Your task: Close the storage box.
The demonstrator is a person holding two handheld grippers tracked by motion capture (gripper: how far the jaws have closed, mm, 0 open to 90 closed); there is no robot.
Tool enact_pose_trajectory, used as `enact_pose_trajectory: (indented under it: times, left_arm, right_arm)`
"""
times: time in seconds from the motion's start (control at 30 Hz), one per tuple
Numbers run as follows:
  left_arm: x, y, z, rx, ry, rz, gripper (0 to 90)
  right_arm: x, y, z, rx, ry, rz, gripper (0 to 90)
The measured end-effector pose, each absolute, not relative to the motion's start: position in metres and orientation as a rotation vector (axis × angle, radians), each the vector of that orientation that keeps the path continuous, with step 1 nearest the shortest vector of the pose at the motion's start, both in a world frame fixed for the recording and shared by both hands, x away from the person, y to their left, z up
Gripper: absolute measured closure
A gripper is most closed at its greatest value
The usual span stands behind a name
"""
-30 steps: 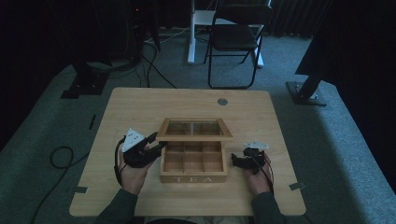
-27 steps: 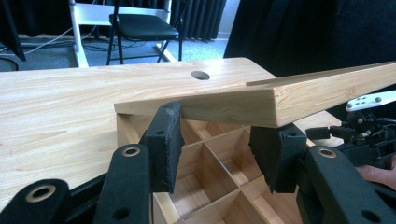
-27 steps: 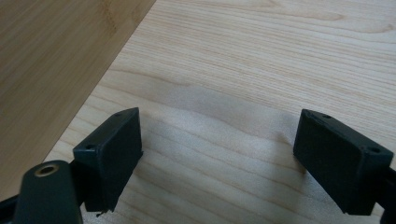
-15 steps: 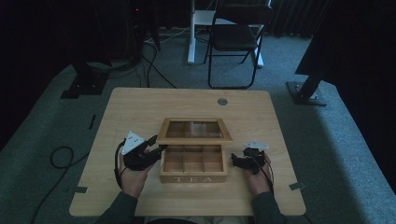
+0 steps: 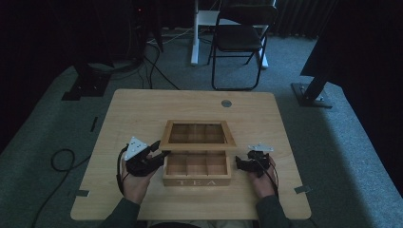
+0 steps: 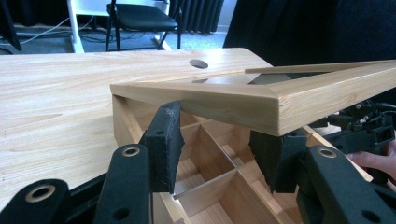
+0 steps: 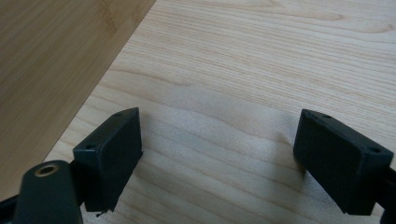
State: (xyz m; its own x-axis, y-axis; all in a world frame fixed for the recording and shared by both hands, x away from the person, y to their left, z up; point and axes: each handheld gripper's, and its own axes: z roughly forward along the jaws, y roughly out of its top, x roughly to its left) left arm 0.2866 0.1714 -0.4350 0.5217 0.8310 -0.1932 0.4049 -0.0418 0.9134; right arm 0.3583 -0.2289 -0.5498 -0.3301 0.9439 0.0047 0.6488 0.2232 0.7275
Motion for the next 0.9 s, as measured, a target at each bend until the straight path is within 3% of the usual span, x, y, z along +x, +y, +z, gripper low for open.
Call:
enact_pose_trajectory:
  times: [0.9]
  left_arm:
    - [0.2807, 0.1714, -0.4446, 1.666, 1.082, 0.463, 54.1]
  right_arm:
    - [0.3577, -0.2274, -0.5497, 1.46, 2.073, 0.899, 15.0]
